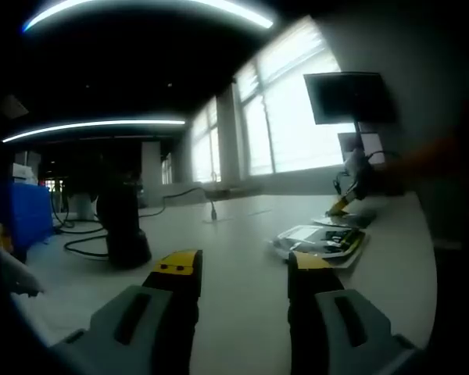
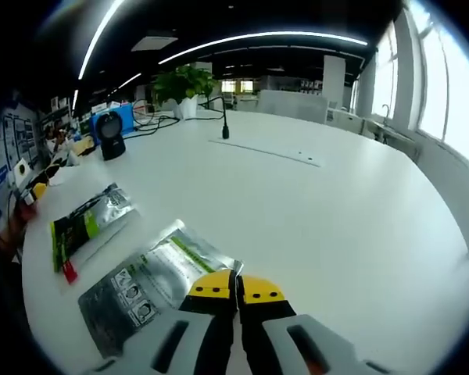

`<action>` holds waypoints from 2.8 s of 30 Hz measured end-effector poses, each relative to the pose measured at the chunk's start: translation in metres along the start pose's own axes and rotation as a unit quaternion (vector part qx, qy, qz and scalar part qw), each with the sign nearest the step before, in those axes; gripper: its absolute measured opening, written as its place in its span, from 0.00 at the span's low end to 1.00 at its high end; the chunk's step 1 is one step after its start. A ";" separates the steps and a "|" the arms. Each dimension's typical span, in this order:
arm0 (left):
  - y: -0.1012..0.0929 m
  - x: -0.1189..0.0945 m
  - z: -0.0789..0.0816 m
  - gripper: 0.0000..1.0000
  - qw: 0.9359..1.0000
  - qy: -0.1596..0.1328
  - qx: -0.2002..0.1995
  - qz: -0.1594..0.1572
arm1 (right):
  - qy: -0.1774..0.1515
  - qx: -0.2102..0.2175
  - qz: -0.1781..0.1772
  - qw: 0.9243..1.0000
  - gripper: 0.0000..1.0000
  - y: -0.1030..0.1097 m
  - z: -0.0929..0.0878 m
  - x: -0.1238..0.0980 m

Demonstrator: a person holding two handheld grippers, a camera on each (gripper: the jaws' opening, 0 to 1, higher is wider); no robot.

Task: Clip sheet goods on table flip sheet goods clip sheet goods scan sheet goods put sheet goods back to table

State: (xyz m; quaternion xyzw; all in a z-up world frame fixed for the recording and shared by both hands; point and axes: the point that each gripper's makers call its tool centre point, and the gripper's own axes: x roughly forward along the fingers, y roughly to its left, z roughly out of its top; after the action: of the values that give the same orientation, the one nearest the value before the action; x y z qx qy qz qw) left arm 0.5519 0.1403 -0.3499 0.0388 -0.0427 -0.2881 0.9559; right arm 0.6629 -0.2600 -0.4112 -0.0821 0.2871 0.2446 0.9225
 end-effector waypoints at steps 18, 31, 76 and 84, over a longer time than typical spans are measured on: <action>0.001 -0.001 0.002 0.35 1.000 -0.004 -0.004 0.005 | -0.113 0.053 0.061 0.990 0.00 0.031 0.069 -0.049; 0.001 -0.002 0.003 0.35 1.000 -0.006 -0.005 0.003 | -0.171 0.088 0.100 0.976 0.00 0.061 0.103 -0.081; 0.000 -0.002 0.004 0.35 1.000 -0.010 -0.010 0.000 | -0.306 0.087 0.062 0.946 0.00 0.112 0.207 -0.075; 0.000 -0.002 0.005 0.35 1.000 -0.010 -0.010 0.000 | -0.318 0.078 0.066 0.943 0.00 0.129 0.223 -0.065</action>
State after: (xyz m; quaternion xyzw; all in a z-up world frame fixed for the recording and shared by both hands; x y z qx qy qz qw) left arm 0.5499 0.1414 -0.3454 0.0265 -0.0499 -0.2889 0.9557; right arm 0.6610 -0.1095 -0.1924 0.0914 0.0019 0.2952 0.9511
